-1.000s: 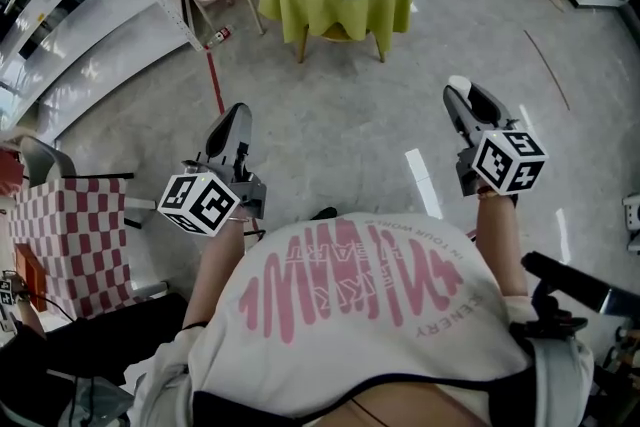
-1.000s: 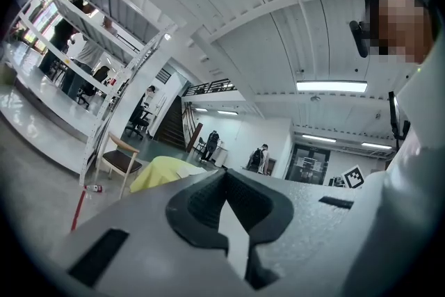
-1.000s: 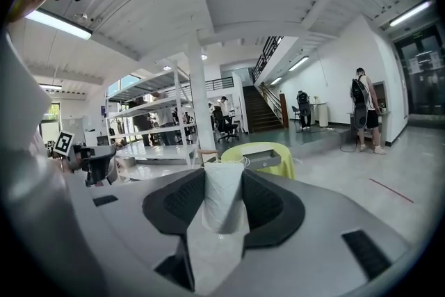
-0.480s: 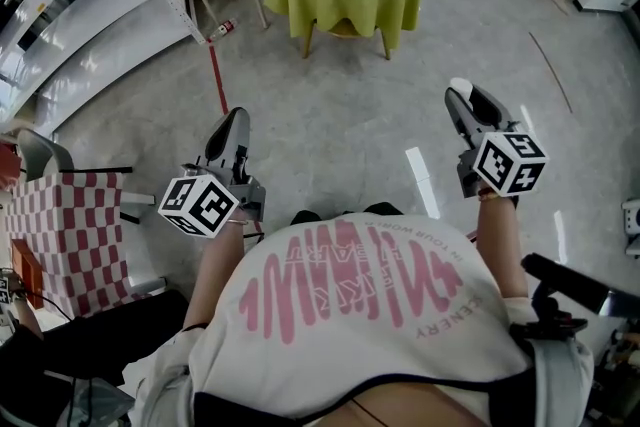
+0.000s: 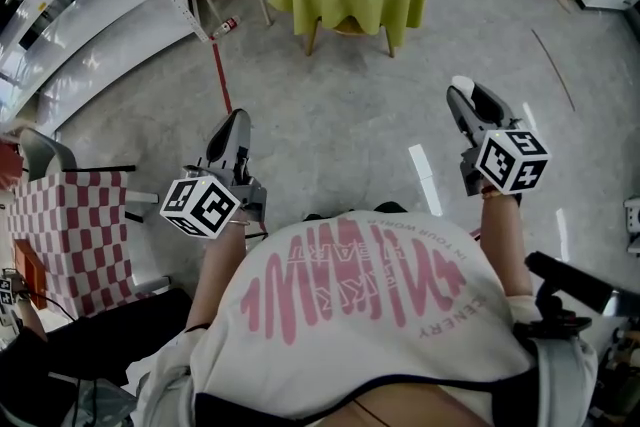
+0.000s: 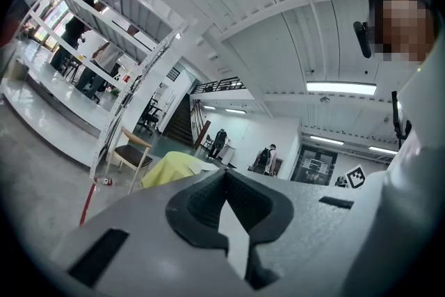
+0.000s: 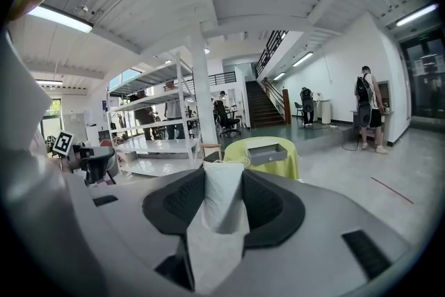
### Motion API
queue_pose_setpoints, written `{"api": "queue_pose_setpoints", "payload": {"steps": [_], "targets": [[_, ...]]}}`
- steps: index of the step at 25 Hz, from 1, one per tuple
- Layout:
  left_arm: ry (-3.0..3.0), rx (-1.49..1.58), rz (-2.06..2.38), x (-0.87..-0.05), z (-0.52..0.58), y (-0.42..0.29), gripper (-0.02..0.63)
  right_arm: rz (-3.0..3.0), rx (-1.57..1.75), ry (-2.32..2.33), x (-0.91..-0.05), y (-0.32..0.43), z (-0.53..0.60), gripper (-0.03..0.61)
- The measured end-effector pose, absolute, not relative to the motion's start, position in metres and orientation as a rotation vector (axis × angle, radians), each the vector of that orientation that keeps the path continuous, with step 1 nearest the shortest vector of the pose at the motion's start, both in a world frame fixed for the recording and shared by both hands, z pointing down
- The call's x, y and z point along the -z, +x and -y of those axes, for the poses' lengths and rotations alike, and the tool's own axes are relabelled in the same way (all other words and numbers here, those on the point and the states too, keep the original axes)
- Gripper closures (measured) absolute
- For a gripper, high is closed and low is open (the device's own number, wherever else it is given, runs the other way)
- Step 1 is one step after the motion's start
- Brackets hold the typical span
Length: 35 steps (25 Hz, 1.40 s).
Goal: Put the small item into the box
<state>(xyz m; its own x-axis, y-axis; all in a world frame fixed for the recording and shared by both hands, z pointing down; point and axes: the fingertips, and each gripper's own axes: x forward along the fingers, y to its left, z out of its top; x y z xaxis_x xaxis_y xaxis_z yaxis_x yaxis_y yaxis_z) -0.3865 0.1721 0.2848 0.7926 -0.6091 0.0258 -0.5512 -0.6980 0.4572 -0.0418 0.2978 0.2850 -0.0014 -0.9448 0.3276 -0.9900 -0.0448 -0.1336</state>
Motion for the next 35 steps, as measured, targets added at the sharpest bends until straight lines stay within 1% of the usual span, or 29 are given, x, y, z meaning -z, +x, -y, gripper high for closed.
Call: {"api": "queue_pose_setpoints", "payload": {"steps": [5,10,21,26,35], "targets": [[2.550,0.178,0.860,-0.283,-0.170,-0.391,0.607,2.069,-0.519,2.157,-0.286,-0.043,-0.300,0.410],[2.541,0.188,0.869,-0.283,-0.166,-0.397,0.607,2.067,-0.498,2.101,-0.288,-0.056,-0.297,0.411],[2.508,0.159,0.876,-0.298,-0.151,-0.391,0.607,2.041,-0.530,2.082,-0.297,-0.046,-0.278,0.410],[2.516,0.165,0.893,-0.293,-0.127,-0.375,0.607,2.097,-0.583,2.105,-0.298,-0.026,-0.247,0.410],[2.521,0.194,0.979,-0.278,-0.068,-0.346,0.607,2.167,-0.506,2.072,-0.282,0.015,-0.160,0.410]]}}
